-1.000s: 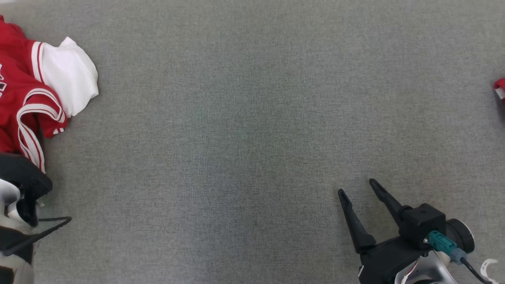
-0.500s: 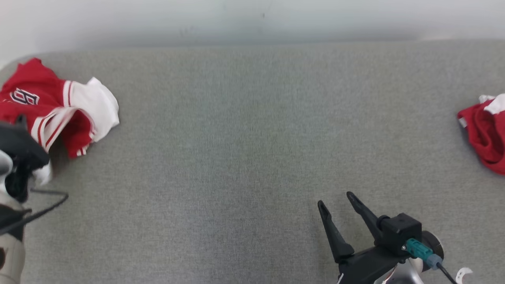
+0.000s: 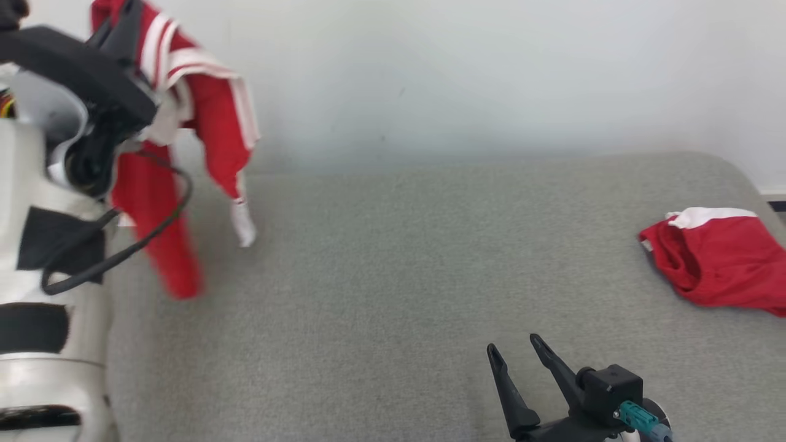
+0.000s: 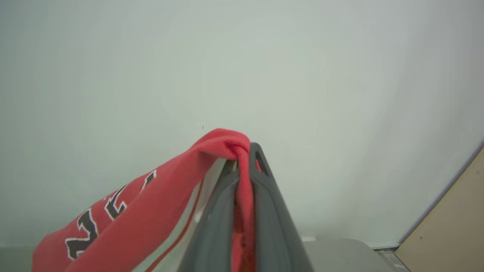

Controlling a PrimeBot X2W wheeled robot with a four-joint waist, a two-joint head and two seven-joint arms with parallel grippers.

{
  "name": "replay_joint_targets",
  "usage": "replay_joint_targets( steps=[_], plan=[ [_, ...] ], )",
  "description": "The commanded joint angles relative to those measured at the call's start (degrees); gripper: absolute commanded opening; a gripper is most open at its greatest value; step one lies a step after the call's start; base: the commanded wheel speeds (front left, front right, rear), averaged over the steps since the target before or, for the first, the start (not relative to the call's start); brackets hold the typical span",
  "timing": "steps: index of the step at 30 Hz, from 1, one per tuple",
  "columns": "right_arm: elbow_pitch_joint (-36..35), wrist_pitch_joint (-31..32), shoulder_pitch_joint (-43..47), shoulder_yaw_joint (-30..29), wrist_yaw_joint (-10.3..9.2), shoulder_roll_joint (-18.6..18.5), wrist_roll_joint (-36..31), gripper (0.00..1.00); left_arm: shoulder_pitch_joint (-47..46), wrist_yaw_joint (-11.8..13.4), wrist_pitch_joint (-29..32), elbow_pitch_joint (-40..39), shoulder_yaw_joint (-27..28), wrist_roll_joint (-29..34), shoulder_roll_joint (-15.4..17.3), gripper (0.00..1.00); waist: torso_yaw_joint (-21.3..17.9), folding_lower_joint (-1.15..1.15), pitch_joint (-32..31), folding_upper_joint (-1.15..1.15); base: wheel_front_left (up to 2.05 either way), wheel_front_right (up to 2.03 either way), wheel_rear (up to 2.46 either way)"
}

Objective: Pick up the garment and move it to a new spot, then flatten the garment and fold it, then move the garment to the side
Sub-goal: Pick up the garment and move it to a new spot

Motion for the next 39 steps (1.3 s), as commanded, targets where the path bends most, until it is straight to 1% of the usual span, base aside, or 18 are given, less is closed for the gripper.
replay_joint_targets(
  steps=[1, 4, 7, 9, 10, 13, 14, 16, 18, 20, 22, 24, 28, 29, 30, 31, 33, 39],
  plan=[
    [0.7, -0.7, 1.2, -0.1, -0.02, 0.3, 0.5, 1.00, -0.9, -0.3, 0.8, -2.8, -0.1, -2.5, -2.3, 0.00, -3.4, 0.02, -3.8, 0.01, 0.00, 0.00, 0.00],
    [1.2, -1.0, 1.5, -0.4, -0.02, 0.5, 0.6, 1.00, -1.7, -0.4, 2.2, -6.6, -0.6, -5.5, -5.3, 0.00, -4.8, 0.02, -4.4, 0.01, 0.00, 0.00, 0.00],
    [1.4, -1.3, 1.7, -0.4, -0.02, 0.6, 0.7, 1.00, -1.7, -0.3, 3.6, -9.7, -2.2, -8.4, -7.2, 0.00, -6.6, 0.02, -4.5, 0.01, 0.00, 0.00, 0.00],
    [1.3, -1.5, 1.6, -1.0, -0.02, 0.6, 0.8, 1.00, -1.1, -0.4, 3.8, -11.9, -4.0, -10.5, -7.8, 0.00, -7.7, 0.02, -4.4, 0.01, 0.00, 0.00, 0.00],
    [1.3, -1.5, 1.6, -1.0, -0.02, 0.6, 0.8, 1.00, -1.1, -0.4, 3.8, -11.9, -4.0, -10.5, -7.8, 0.00, -7.7, 0.02, -4.4, 0.01, 0.00, 0.00, 0.00],
    [0.9, -1.5, 1.1, -1.8, -0.02, 0.6, 1.0, 1.00, 1.3, -0.4, 4.9, -15.3, -7.0, -15.5, -8.2, 0.00, -9.7, 0.02, -4.0, 0.01, 0.00, 0.00, 0.00],
    [0.8, -1.5, 1.0, -2.2, -0.02, 0.6, 1.0, 1.00, 2.3, -0.3, 5.0, -16.5, -8.4, -18.5, -8.2, 0.00, -10.3, 0.02, -3.9, 0.01, 0.00, 0.00, 0.00],
    [0.6, -1.2, 1.0, -2.8, -0.02, 0.6, 0.6, 1.00, 4.7, 1.0, 4.4, -19.3, -11.1, -22.7, -8.2, 0.00, -11.4, 0.02, -3.5, 0.01, 0.00, 0.00, 0.00],
    [0.2, -1.1, 1.2, -3.4, -0.02, 0.6, 0.3, 1.00, 7.2, 2.5, 3.4, -21.0, -13.2, -24.6, -8.1, 0.00, -12.4, 0.02, -2.8, 0.01, 0.00, 0.00, 0.00],
    [0.1, -0.9, 1.4, -3.5, -0.02, 0.6, 0.1, 1.00, 11.5, 3.9, 2.5, -21.2, -15.0, -23.4, -8.0, 0.00, -13.3, 0.02, -2.4, 0.01, 0.00, 0.00, 0.00],
    [-0.1, -0.8, 1.3, -3.5, -0.02, 0.6, 0.2, 1.00, 15.5, 5.2, 1.6, -20.7, -17.2, -20.0, -6.0, 0.00, -14.1, 0.02, -2.0, 0.01, 0.00, 0.00, 0.00],
    [-0.2, -0.6, 0.8, -3.2, -0.02, 0.6, 0.2, 1.00, 19.5, 6.3, 0.6, -19.7, -17.4, -19.1, -5.3, 0.00, -14.9, 0.02, -1.6, 0.01, 0.00, 0.00, 0.00],
    [-0.1, -0.5, 0.1, -3.2, -0.02, 0.6, 0.1, 1.00, 26.2, 8.0, -1.5, -16.0, -17.3, -16.7, -2.0, 0.00, -15.8, 0.02, -1.2, 0.01, 0.00, 0.00, 0.00],
    [0.0, -0.5, 0.1, -3.2, -0.02, 0.6, 0.0, 1.00, 27.7, 8.7, -2.2, -14.6, -17.4, -15.5, -0.7, 0.40, -15.9, 0.02, -1.2, 0.01, 0.00, 0.00, 0.00],
    [0.2, -0.4, 0.1, -3.3, -0.02, 0.6, -0.1, 1.00, 30.0, 10.0, -4.2, -12.1, -17.3, -13.9, 1.2, 1.00, -15.9, 0.02, -1.3, 0.01, 0.00, 0.00, 0.00],
    [0.3, -0.3, 0.2, -3.3, -0.02, 0.6, -0.1, 1.00, 31.0, 10.9, -5.4, -10.8, -16.7, -13.7, 1.3, 1.00, -15.8, 0.02, -1.4, 0.01, 0.00, 0.00, 0.00],
    [0.5, -0.1, 0.6, -3.4, -0.02, 0.6, -0.1, 1.00, 33.1, 11.6, -7.5, -8.9, -16.0, -13.8, 1.4, 1.00, -15.4, 0.02, -1.7, 0.01, 0.00, 0.00, 0.00],
    [0.1, 0.1, 1.8, -4.0, -0.02, 0.6, -0.5, 1.00, 37.8, 12.5, -12.3, -5.8, -15.8, -12.7, 1.6, 1.00, -13.1, 0.02, -2.6, 0.01, 0.00, 0.00, 0.00]
  ],
)
